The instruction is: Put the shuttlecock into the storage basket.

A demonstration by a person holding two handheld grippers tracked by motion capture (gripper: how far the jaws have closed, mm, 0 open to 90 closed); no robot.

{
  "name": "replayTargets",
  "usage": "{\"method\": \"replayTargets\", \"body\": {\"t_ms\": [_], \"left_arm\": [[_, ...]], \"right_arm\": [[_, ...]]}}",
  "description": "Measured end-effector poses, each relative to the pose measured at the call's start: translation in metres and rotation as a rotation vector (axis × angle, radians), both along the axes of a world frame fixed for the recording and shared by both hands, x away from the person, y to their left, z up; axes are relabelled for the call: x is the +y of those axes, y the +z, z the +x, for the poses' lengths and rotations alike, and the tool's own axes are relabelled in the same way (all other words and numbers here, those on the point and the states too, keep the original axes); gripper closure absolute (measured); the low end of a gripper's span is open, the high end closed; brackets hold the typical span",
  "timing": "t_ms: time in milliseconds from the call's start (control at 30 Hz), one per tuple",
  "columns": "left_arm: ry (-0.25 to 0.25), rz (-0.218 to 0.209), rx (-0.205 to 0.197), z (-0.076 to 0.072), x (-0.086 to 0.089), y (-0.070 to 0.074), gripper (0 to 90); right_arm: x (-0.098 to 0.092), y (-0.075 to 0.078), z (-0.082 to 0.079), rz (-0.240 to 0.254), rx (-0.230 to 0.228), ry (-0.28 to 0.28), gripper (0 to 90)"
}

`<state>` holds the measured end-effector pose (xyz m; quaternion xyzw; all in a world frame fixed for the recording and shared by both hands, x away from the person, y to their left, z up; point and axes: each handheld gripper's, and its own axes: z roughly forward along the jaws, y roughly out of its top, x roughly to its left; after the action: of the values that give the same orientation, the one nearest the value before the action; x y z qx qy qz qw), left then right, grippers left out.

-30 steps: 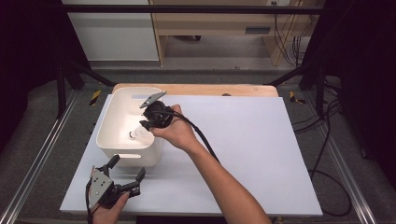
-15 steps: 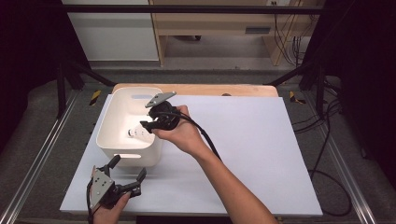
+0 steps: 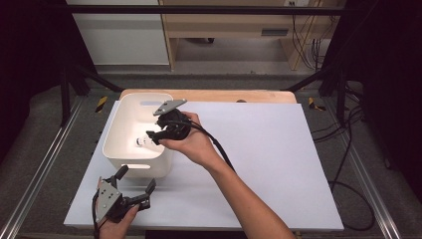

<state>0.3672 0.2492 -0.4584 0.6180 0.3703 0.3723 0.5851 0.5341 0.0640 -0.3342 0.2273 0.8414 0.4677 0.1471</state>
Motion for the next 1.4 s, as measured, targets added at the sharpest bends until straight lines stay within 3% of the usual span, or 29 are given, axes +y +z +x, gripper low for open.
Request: {"method": "replayTargets", "body": {"t_ms": [267,467,1000,1400], "left_arm": [[0.001,0.001,0.001,0.0,0.001,0.0,1.5],[0.001,-0.003,0.0,0.0,0.001,0.0,1.5],[-0.001,-0.002,0.002,0.0,0.0,0.0,1.4],[-0.001,-0.004,0.0,0.0,0.0,0.0,1.4]], "right_arm": [[0.006,-0.006,0.005,0.01,0.022,-0.048,19.1],[0.005,-0.005,0.006,0.022,0.027,-0.077,11.7],[-0.008,0.004,0.012,0.094,0.001,-0.179,7.4],[-0.032,0.013,0.011,0.111,-0.008,-0.207,6.6]]}}
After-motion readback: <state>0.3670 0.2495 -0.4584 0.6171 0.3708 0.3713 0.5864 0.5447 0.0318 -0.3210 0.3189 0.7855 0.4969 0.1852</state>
